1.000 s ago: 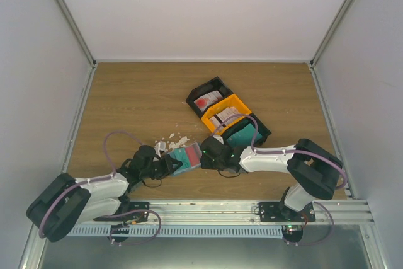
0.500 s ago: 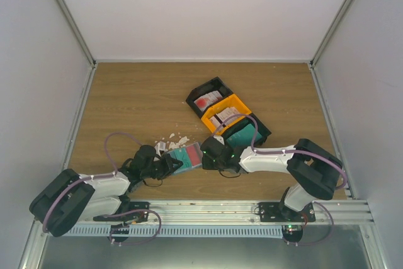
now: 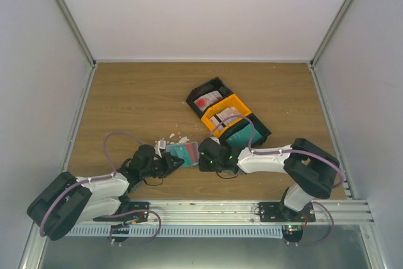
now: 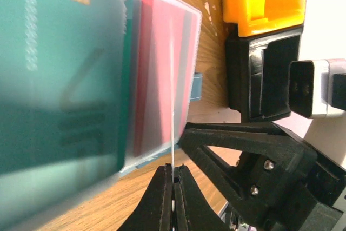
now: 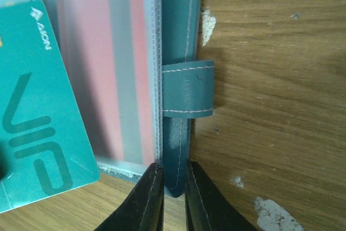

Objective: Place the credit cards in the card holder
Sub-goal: Insert the credit card into the card holder.

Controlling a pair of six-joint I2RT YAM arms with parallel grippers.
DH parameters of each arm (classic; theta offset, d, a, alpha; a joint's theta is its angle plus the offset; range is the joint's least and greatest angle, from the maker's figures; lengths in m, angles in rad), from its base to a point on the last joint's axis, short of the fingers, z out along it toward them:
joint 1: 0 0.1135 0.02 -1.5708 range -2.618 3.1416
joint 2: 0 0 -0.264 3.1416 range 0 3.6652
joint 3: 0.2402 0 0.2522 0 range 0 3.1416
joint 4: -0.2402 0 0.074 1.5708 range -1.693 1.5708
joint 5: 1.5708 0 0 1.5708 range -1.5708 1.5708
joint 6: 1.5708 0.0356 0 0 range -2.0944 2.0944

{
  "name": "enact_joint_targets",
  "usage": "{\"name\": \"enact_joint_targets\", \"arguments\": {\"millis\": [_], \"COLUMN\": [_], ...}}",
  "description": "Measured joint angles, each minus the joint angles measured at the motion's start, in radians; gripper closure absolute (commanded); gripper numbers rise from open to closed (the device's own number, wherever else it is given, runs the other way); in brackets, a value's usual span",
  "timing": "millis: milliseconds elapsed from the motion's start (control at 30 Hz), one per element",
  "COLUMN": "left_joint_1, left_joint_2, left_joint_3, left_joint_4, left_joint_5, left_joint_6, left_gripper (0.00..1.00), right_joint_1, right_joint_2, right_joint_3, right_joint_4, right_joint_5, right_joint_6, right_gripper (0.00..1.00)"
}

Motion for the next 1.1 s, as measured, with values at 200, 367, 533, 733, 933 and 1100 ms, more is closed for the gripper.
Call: {"name": "enact_joint_targets", "arguments": {"millis": [200,367,533,733,933,1100], "left_joint_1": [-0.001,0.0,0.039,0.114,0.166,0.19], "left_joint_2": [0.0,-0.04,-0.068,-0.052,0.067,0.122], "left_joint_3": [0.002,0.037,0.126,0.172,0.186,0.193], "left_joint_4": [0.023,-0.088,-0.243,-0.346,-0.358,-0.335], "left_joint_5": [0.016,-0.002,-0.006,0.042,0.135,0.187], "left_joint_6": [0.034,0.091,0.201,0.322,0.397,0.435], "left_gripper": [1.0,1.0,1.0,1.0,1.0,1.0], "right_joint_1": [0.002,0.002,0.002,0.002,0.003,0.003], "right_joint_2": [0.004,0.004,0.004,0.005,0.005,0.006], "right_joint_3": [0.0,0.0,0.002,0.005,0.01,0.02], "right_joint_4": [0.012,0.012,0.008,0.0,-0.013,-0.033], "right_joint_5": [-0.014,-0.014,-0.013,-0.013,-0.014,-0.015], "right_joint_6": [0.0,0.001,0.0,0.0,0.0,-0.001], "right_gripper": [0.86,0.87,0.87,0.87,0.87,0.87]}}
